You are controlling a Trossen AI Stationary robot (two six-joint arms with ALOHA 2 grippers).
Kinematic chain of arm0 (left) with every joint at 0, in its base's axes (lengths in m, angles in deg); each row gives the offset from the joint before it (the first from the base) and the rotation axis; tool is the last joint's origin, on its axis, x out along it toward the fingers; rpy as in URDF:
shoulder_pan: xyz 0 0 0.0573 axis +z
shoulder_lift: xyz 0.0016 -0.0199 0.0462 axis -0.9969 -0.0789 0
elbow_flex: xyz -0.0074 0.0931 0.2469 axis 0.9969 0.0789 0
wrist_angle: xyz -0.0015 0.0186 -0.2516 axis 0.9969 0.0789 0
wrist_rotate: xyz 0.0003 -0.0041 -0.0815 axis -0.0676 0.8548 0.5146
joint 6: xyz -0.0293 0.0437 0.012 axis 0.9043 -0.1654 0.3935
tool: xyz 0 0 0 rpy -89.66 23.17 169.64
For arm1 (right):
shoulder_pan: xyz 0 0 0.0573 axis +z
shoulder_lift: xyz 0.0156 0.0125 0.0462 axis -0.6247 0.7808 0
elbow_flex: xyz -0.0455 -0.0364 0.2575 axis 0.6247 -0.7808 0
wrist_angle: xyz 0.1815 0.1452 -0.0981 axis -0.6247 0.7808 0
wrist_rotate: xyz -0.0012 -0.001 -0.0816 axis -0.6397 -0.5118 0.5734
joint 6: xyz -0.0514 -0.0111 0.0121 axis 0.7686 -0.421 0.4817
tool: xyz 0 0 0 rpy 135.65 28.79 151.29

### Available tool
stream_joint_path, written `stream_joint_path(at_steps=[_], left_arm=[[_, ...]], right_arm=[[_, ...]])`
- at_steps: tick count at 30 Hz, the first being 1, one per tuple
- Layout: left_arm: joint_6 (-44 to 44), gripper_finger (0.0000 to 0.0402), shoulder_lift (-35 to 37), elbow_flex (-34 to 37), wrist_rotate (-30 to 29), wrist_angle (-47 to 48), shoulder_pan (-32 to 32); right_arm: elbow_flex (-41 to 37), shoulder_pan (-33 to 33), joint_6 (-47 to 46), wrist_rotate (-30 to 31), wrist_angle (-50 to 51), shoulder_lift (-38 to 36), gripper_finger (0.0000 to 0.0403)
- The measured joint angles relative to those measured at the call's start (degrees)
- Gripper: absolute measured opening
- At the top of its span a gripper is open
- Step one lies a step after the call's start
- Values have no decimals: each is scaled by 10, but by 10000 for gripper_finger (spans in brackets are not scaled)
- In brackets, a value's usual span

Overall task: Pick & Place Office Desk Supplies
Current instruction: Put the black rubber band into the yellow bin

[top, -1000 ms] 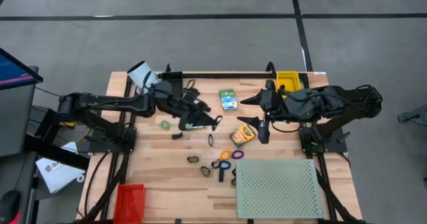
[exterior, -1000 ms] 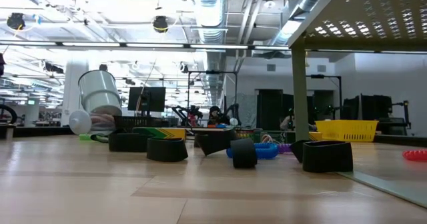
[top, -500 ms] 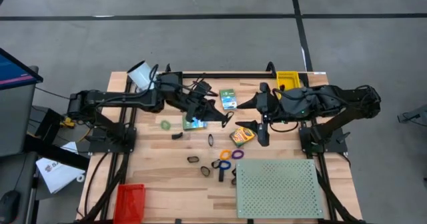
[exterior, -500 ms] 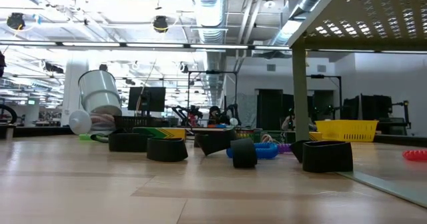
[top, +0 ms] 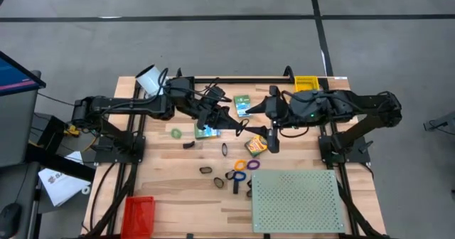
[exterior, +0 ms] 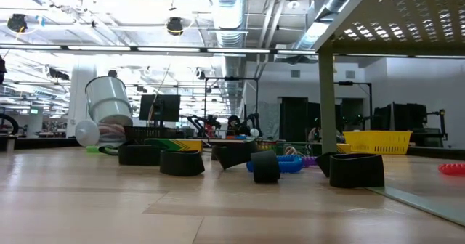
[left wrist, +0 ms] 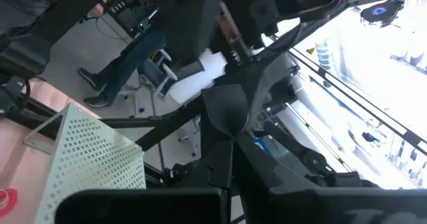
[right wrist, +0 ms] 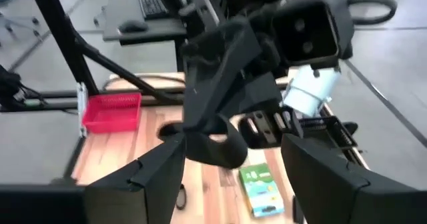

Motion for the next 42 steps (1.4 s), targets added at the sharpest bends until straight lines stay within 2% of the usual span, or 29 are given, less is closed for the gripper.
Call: stream_joint_path(at_steps=[6,11,21,26,29,37,42], left_arm=[[0,0,0,0,-1,0,0],[-1,0,0,0,-2,1,0],[-2,1,0,0,6,1,0],[-22,11,0,0,6,5,0],[-29,40,0,0,17,9,4],[-105,158,22,1,58,101,1],[-172,194,65,1,59,200,-12]], right_arm=[[1,-5,11,-11,-14,5,207],[1,-9,10,-31,-12,9,161],[0,-13,9,-31,10,9,16],[0,-13,0,-17,10,9,8],[0,-13,-2,-5,13,5,6],[1,-14,-42,4,50,-9,3],[0,-42,-91,12,105,-9,2]])
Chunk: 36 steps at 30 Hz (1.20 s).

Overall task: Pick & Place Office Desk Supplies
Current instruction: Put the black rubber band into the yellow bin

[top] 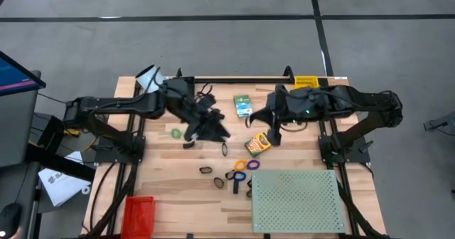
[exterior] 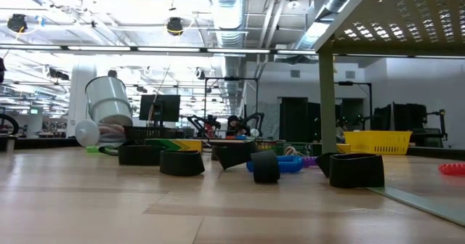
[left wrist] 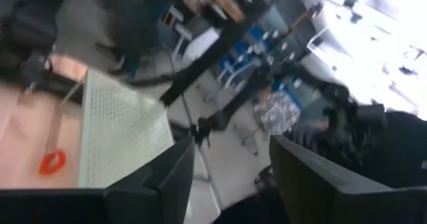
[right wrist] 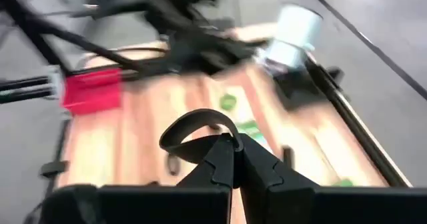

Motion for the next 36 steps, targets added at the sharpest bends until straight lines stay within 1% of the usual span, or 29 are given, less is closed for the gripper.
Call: stream_joint_path(at_steps=[2,4,8,10,17,20,26,28,31,36], left_arm=[[-18,196,20,0,-15,34,-4],[-37,195,41,0,-38,67,-8],[-63,183,76,0,-93,120,-13],[-71,176,87,0,-117,128,-13],[-75,160,104,1,-149,148,-22],[-75,159,103,0,-150,147,-31],[-75,159,103,0,-174,146,-52],[-76,159,103,0,-177,145,-55],[-82,159,103,0,-178,141,-59],[-88,159,103,0,-181,136,-66]], right_arm=[[0,-25,-22,22,25,1,1],[0,-61,-44,31,56,4,1],[0,-156,-80,34,128,11,1],[-1,-207,-89,35,173,17,1],[-1,-372,-97,37,276,63,0],[-1,-448,-92,36,295,93,0],[-1,-581,-42,21,315,151,0],[-1,-614,-32,8,316,173,0],[-1,-657,-30,4,318,208,0],[-1,-696,-30,4,348,262,0]])
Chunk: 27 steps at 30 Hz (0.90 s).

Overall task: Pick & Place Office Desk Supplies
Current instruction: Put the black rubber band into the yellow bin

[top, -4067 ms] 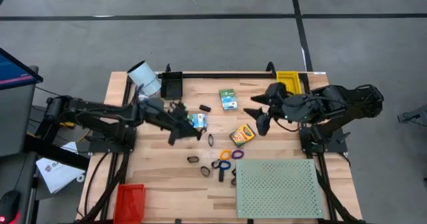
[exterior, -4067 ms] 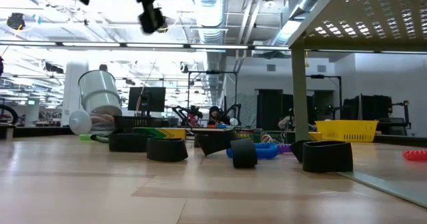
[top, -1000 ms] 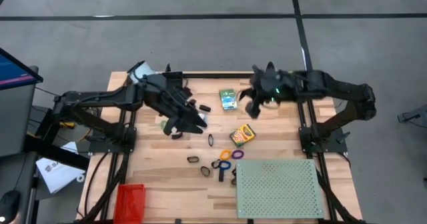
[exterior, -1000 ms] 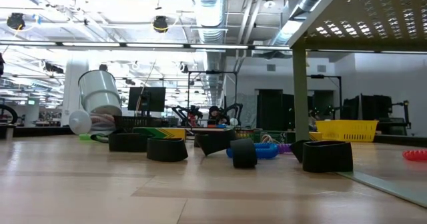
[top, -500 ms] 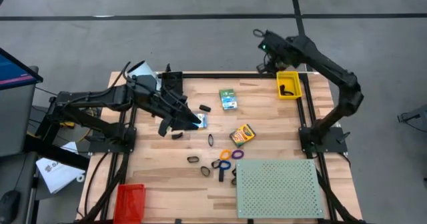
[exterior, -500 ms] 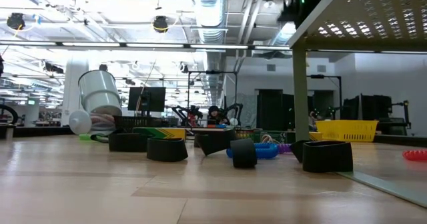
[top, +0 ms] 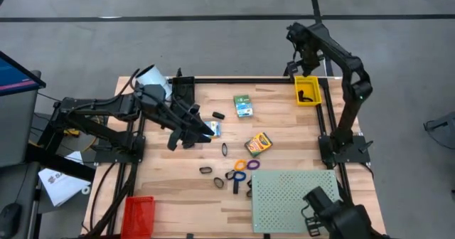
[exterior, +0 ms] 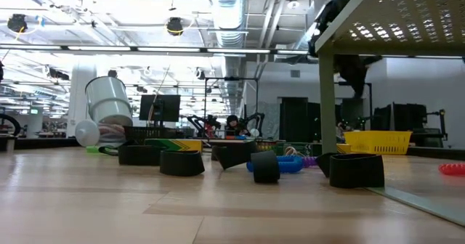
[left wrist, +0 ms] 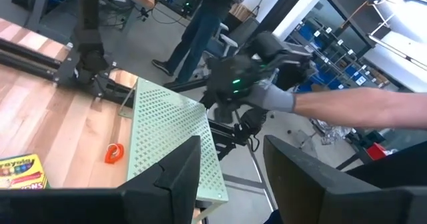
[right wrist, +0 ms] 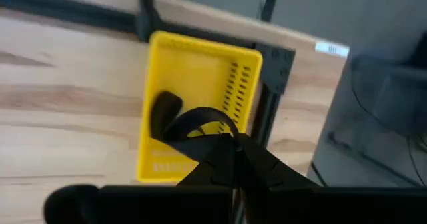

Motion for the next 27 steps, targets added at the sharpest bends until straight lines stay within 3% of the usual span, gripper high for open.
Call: stream_joint_path(at_steps=[7,14,22,27], left_arm=[[-25,159,0,0,-2,-19,-4],[-31,159,11,0,-2,-26,-4],[-38,159,22,0,-1,-37,1],[-38,159,25,0,-1,-37,2]], right_arm=[[-8,-11,-3,0,16,38,0],[-66,-32,0,-26,20,32,0],[-65,-31,12,-26,18,31,0],[-65,-32,15,-25,18,31,30]])
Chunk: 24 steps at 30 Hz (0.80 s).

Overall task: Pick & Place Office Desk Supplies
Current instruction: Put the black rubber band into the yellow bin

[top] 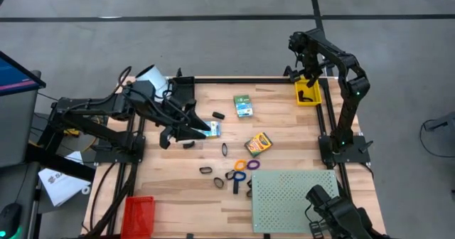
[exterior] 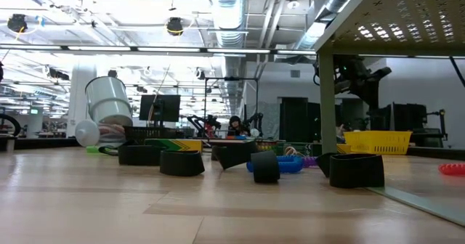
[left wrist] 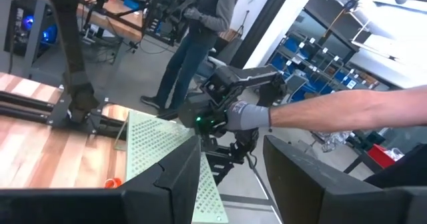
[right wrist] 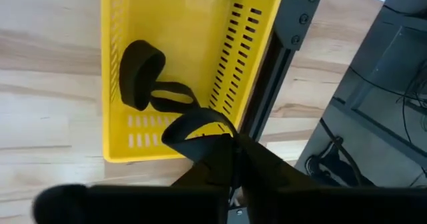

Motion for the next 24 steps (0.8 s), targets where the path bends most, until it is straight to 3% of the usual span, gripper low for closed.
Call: stream_joint_path(at_steps=[7,24], left_arm=[[6,159,0,0,0,1,0],[8,159,0,0,1,-4,0]], right_arm=[[0,0,-3,6,0,0,96],[2,-3,0,-4,-20,-44,155]])
